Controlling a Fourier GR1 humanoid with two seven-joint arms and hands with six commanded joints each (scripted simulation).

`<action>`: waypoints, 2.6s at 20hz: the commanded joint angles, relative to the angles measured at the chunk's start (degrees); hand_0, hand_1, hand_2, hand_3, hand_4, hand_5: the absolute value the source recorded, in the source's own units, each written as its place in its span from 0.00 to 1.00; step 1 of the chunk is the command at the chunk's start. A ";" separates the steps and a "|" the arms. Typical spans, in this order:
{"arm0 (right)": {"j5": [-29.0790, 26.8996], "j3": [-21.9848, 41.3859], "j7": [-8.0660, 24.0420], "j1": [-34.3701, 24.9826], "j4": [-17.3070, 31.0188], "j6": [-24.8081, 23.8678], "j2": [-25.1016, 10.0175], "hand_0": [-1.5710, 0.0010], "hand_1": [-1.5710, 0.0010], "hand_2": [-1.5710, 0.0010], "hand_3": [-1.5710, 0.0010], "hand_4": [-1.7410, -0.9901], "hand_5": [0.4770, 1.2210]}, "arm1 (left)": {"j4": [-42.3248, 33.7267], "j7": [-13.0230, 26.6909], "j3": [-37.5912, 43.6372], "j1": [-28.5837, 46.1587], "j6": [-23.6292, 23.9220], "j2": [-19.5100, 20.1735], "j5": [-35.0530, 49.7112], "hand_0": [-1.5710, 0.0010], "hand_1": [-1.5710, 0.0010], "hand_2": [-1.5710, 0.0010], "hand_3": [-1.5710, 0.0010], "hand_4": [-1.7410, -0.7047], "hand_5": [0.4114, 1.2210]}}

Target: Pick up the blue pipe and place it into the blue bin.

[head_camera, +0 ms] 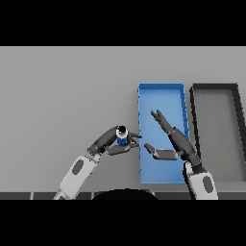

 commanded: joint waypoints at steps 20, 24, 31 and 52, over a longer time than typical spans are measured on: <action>-3.11 9.68 12.51 -30.68 12.86 8.36 5.25 0.89 0.86 0.83 0.92 0.68 0.01 | 1.25 0.93 4.33 0.67 -5.27 -2.21 -3.68 0.00 0.00 0.00 0.00 0.27 1.00; -3.56 9.37 10.30 -32.09 15.15 9.31 5.91 0.44 0.44 0.42 0.51 0.37 0.05 | 0.78 4.27 4.64 0.08 -4.99 -3.04 -3.08 0.00 0.00 0.00 0.00 0.11 1.00; -4.41 12.17 9.12 -31.04 15.48 6.89 7.68 0.09 0.09 0.09 0.17 0.10 0.69 | 1.33 0.29 5.87 0.47 -7.24 -3.40 0.90 0.00 0.00 0.00 0.07 0.03 1.00; 0.14 14.29 6.67 -30.36 13.93 1.91 9.03 0.00 0.00 0.00 0.00 0.00 1.00 | 0.90 5.31 5.31 0.43 -7.68 -0.24 -4.26 0.92 0.93 0.93 0.94 0.74 0.29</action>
